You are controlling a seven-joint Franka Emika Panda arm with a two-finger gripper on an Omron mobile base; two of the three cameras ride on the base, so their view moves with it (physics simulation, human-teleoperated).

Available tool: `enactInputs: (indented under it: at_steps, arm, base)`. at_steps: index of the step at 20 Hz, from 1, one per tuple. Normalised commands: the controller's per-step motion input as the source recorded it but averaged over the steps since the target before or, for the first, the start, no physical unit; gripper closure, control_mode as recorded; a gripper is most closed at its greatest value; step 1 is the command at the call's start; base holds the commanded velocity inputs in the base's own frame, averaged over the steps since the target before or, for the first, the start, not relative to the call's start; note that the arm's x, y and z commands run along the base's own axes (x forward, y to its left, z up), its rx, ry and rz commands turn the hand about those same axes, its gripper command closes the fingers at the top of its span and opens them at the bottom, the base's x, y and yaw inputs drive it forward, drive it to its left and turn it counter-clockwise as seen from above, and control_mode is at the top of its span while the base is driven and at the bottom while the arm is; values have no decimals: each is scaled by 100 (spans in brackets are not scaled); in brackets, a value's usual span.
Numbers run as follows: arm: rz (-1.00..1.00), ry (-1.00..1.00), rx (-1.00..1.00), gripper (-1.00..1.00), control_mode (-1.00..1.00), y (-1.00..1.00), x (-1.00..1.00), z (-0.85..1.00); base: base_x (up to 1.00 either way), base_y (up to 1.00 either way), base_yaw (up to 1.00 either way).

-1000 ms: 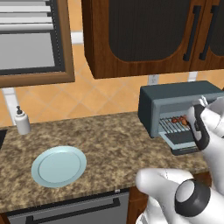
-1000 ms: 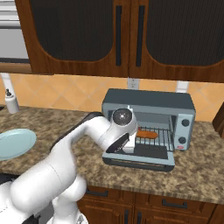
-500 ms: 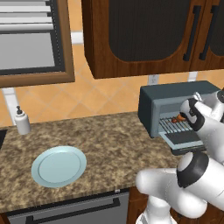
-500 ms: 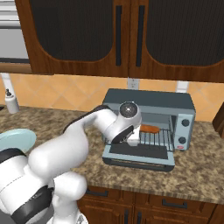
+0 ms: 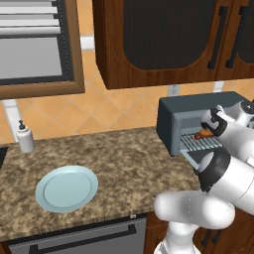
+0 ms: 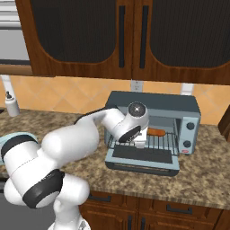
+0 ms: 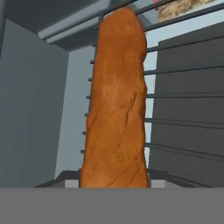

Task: Pick up the kebab skewer and baguette bread, and place them inside the toaster oven. Close the toaster oven door and start by setting the timer.

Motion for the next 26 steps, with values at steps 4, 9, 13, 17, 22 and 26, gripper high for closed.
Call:
enactInputs:
  at_steps: [4,9,13,17,22,26]
  arm:
    - [3,2,0,100,-100,-2,34,-8]
    - [3,2,0,100,-100,-2,38,-4]
    - [0,3,0,-100,-100,0,14,-1]
    - [0,0,0,-100,-100,0,0,0]
    - [0,0,0,-100,-100,0,0,0]
    - [0,0,0,-100,-100,-14,-18,0]
  base:
    - [0,0,0]
    - [0,0,0]
    - [0,0,0]
    - [0,0,0]
    - [0,0,0]
    - [0,0,0]
